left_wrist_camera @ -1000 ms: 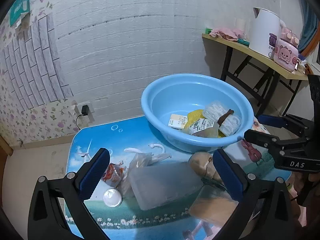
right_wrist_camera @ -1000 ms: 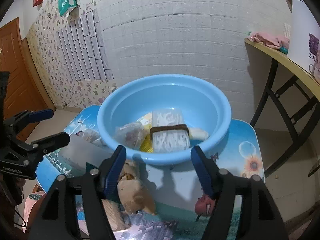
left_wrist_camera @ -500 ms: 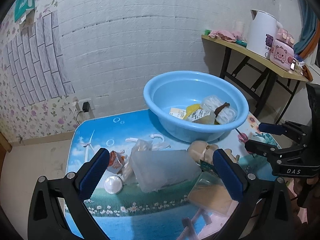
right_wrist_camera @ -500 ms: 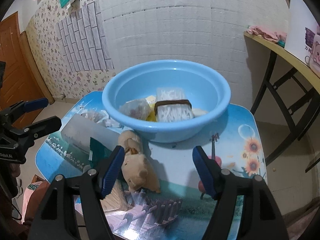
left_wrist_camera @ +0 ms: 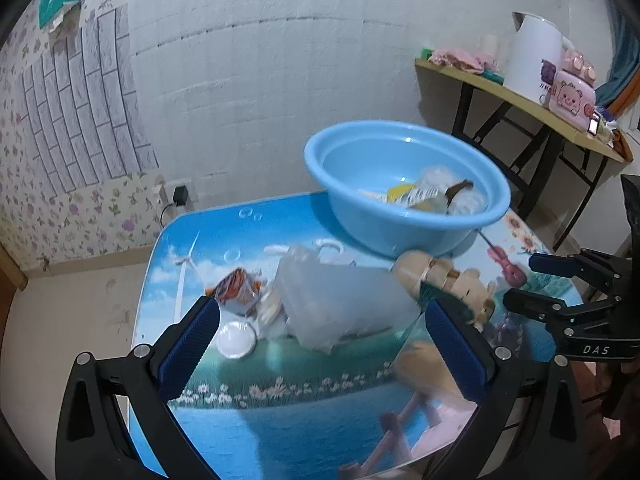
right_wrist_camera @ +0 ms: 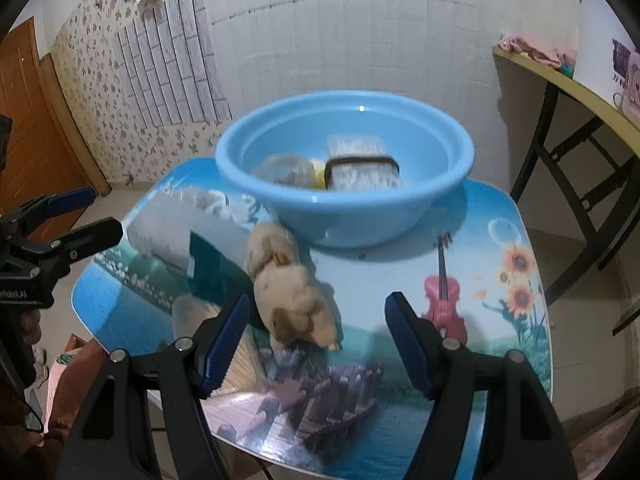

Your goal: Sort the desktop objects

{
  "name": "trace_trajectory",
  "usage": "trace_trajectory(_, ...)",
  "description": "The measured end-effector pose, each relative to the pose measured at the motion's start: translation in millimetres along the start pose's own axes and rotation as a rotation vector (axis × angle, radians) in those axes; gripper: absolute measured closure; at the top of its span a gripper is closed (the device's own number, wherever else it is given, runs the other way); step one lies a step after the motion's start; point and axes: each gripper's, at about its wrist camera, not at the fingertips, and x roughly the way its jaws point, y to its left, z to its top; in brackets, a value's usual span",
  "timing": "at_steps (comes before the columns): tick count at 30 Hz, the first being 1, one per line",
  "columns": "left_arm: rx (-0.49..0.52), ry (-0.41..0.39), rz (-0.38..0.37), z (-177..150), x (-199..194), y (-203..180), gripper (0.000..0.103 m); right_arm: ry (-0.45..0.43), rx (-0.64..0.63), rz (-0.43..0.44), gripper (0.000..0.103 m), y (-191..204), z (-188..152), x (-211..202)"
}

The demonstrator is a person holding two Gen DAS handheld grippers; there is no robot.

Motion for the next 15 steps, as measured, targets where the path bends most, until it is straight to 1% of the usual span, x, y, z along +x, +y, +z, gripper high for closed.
trace_trajectory(3,-0.006,0.015,0.008,-5.7,2.7,2.5,0.0,0.011,0.01,-0.001,0.032,-1.2,-4.8,1.3)
trace_trajectory(6,0.014,0.023,0.035,-12.7,5.0,2.3,0.0,0.013,0.014,-0.008,0.032,-3.0,-6.9,0.4)
trace_trajectory(15,-0.002,0.054,0.019,-25.5,8.9,5.8,0.0,0.038,0.024,-0.011,0.032,-4.7,-14.8,3.8)
